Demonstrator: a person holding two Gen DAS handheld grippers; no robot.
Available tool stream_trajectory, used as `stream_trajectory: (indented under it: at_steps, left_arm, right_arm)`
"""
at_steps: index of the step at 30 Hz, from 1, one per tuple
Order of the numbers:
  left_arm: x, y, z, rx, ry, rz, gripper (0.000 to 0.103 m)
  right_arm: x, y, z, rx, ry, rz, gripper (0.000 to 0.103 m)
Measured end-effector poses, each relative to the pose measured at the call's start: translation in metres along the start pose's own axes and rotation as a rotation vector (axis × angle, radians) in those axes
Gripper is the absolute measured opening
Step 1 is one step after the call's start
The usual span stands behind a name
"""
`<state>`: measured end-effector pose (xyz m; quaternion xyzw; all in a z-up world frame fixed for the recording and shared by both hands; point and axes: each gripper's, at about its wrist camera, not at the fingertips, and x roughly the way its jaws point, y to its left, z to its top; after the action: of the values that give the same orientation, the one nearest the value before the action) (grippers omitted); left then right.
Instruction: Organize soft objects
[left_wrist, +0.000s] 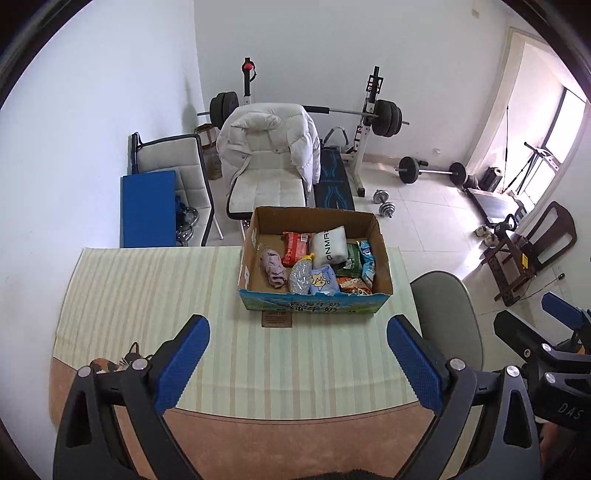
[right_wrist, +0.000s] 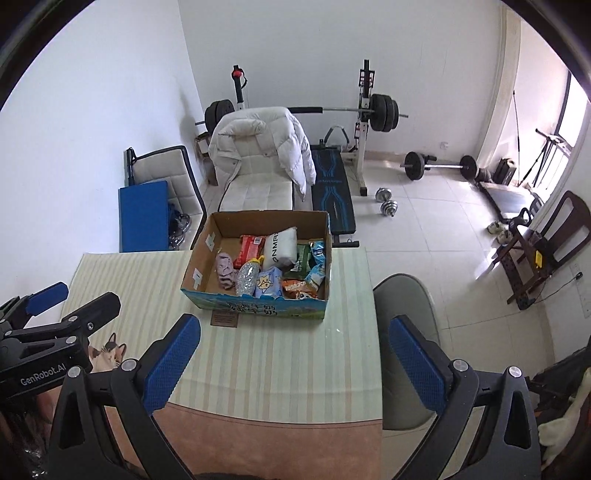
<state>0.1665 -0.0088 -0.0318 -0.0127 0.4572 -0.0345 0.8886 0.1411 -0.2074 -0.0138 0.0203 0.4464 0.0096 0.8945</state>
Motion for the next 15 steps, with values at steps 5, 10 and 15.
stream_trajectory:
  at_steps: [5,10,15]
  left_arm:
    - [-0.018,0.0,-0.006,0.0,-0.033,0.006,0.099]
    - [-0.027,-0.003,-0.007,0.012,-0.074,0.025,0.099]
    - [-0.031,-0.003,-0.007,0.008,-0.118,0.034,0.103]
  right_arm:
    - [-0.027,0.003,-0.009,-0.022,-0.019,-0.005,0.103]
    - [-0.04,0.006,-0.013,-0.03,-0.036,-0.012,0.103]
    - [-0.037,0.002,-0.01,-0.012,-0.037,-0.003,0.103]
